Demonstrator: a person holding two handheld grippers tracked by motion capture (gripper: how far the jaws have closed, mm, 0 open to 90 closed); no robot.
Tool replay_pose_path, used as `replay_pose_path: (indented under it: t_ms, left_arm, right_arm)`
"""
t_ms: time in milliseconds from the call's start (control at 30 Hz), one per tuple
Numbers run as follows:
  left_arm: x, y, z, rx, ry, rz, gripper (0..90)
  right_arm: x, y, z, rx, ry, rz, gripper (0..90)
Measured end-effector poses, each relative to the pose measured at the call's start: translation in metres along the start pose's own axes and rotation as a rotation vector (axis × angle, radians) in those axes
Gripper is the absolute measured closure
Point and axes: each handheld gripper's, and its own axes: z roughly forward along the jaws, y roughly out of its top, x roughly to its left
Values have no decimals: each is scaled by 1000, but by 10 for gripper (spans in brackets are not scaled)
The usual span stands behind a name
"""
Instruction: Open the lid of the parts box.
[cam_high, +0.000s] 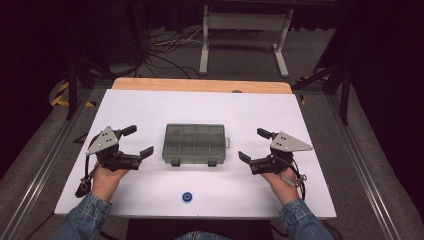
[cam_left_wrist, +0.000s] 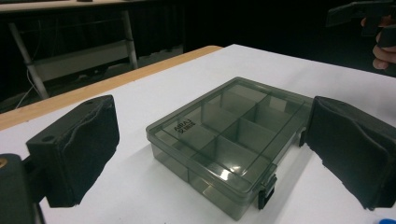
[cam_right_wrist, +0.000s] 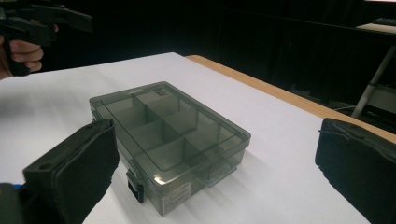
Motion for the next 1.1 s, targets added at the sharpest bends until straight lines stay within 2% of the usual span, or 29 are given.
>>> replay_pose_path:
  t_ms: [67,267,367,467,533,633,767,900,967,1000,1033,1100]
  left_arm:
    - [2,1,3,2,-2,-5,38]
    - [9,6,9,-10,-7,-9,39]
    - [9,5,11,7,-15,3,39]
    - [8,3,14,53,-39,37,39]
    - [9,0,14,62,-65,48,39]
    - [10,-1,16,62,-82,31,42]
    - [9,-5,20,112,-107,59,64]
    - [10,-11,22,141,-120,58,68]
    - [11,-13,22,141,-114,59,71]
    - [11,-15,22,138,-121,42,74]
    - [11,-15,22,138,-121,42,78]
    - [11,-19,22,150,-119,39,78]
  right_arm:
    - [0,5,5,25,17,15,8]
    - [1,10,19,53,45,13,29]
    - [2,12,23,64,55,14,37]
    - [3,14,28,84,59,-5,59]
    - [5,13,28,109,68,-11,72]
    - [5,9,31,137,78,-2,82]
    - [6,3,37,176,93,7,83]
    - [10,-1,40,201,104,-15,97]
    - [11,-3,41,213,111,-12,111]
    - [11,-4,41,219,113,-9,114]
    - [11,-4,41,219,113,-9,114]
    - [11,-9,43,246,124,-3,129]
